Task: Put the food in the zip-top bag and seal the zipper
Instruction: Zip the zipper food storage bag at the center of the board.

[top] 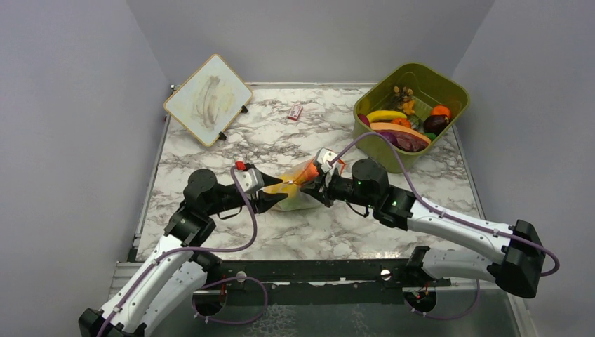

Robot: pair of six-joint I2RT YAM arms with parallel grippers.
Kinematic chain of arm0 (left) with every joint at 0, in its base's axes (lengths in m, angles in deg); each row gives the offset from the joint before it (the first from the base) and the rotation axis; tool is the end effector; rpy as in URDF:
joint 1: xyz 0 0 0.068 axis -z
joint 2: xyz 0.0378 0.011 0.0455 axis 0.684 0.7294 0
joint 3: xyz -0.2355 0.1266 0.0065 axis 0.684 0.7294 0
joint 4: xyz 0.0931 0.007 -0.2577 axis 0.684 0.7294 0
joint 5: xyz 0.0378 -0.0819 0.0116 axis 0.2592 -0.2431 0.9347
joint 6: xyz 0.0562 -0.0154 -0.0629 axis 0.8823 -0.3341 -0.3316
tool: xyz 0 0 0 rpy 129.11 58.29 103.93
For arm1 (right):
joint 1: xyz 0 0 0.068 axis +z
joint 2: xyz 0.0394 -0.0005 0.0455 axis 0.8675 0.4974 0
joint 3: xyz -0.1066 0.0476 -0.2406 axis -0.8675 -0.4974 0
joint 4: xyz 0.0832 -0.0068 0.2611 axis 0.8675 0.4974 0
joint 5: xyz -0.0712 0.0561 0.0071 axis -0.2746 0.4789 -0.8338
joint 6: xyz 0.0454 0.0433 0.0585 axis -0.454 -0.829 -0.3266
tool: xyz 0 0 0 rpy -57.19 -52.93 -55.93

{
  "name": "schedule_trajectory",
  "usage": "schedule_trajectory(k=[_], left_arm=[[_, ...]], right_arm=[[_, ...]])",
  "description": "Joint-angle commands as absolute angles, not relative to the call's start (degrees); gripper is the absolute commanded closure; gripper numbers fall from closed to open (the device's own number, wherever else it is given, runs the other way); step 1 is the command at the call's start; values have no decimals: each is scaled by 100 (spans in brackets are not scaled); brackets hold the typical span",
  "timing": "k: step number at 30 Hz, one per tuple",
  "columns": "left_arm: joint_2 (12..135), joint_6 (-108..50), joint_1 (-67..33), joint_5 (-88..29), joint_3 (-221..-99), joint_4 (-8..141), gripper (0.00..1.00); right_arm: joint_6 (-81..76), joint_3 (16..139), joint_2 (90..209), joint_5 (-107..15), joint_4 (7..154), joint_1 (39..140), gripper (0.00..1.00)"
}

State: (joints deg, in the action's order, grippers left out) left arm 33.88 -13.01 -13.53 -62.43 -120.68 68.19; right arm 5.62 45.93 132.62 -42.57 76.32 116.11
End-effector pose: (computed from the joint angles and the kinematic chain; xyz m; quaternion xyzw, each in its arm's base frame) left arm 0.1498 -0.1426 0.3066 0.4334 0.5715 -0.3878 0.5789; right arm 0.1628 0.2670 0.2715 -0.4330 0.6723 0.3425 0.4932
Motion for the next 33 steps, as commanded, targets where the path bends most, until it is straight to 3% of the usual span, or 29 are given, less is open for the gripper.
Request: schedule_trajectory(k=[1,15,19,24,26,29,31,33], left_arm=[[3327,-1087,-1345,-6558,-11848,6310,56],[3731,-1004,-1341,-6525,-11639,5837,56],[3783,-800,-1344,-6312,-11687,5998,50],[3695,-687,-1341,-6145,-11643,6033,51],[3666,-694,-1343,-6146,-11645,6016,58],[3534,-703,-1340,-6193,-11614,5984,79],[3417,-712,-1343,-6245,-11548,5906,96],[3323,-718,-1341,-6302,-11517,5872,100]], right_arm=[[423,4781,13018,-4377,7541,11655,99],[595,4577,12891,-3559,7196,11649,99],[720,4695,13021,-3499,7341,11651,99],[739,4662,13071,-3379,7230,11651,99],[766,4677,13098,-3358,7246,11656,99],[785,4667,13097,-3449,7314,11651,99],[848,4655,13076,-3501,7390,11651,92],[886,4740,13035,-3483,7569,11651,81]])
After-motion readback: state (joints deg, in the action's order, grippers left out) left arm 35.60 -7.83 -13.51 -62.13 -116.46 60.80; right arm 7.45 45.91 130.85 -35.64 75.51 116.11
